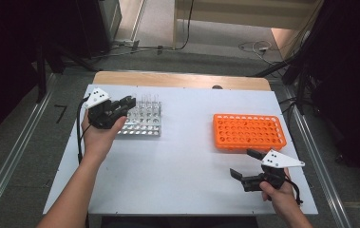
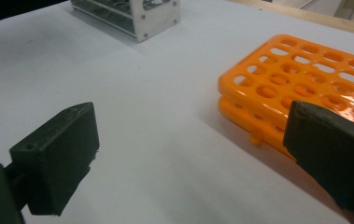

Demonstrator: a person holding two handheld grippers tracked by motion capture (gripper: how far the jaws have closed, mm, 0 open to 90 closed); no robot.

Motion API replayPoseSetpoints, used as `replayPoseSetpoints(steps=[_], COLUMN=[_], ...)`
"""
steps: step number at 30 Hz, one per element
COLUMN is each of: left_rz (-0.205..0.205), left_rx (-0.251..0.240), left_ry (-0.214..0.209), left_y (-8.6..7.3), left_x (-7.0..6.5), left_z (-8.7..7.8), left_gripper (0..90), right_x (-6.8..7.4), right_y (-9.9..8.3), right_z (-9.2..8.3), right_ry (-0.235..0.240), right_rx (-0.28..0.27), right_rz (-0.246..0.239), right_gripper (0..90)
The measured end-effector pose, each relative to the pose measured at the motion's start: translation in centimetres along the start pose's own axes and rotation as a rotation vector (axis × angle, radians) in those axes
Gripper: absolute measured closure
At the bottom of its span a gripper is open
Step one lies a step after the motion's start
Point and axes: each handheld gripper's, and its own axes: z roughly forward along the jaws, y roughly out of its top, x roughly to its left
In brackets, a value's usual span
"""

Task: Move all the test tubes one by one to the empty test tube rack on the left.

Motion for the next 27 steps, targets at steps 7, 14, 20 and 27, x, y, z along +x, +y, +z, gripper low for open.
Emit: replayPoseSetpoints(steps=[7,14,20,27], left_rz=[-0.009,0.005,-0.002,-0.004], left_rx=[-0.012,0.006,0.032,0.091], left_ry=[0.098,0.154,0.178,0.197], left_y=[0.7,1.2,0.5,-0.3], left_x=[2.2,3.2,3.7,3.9], left_z=[1.7,3.7,5.1,6.2], left_gripper=[75.9,75.8,75.8,75.7], right_x=[-1.1,-1.1,-1.2,-1.3], right_y=[-0.4,-0.4,-0.4,-0.4], right_z=[-0.9,-0.9,-1.1,-1.2], right_ry=[-0.02,-0.016,-0.017,-0.014], right_rx=[-0.021,-0.021,-0.029,-0.033], right_rz=[0.024,0.024,0.023,0.022], right_gripper=[2.3,2.4,2.4,2.4])
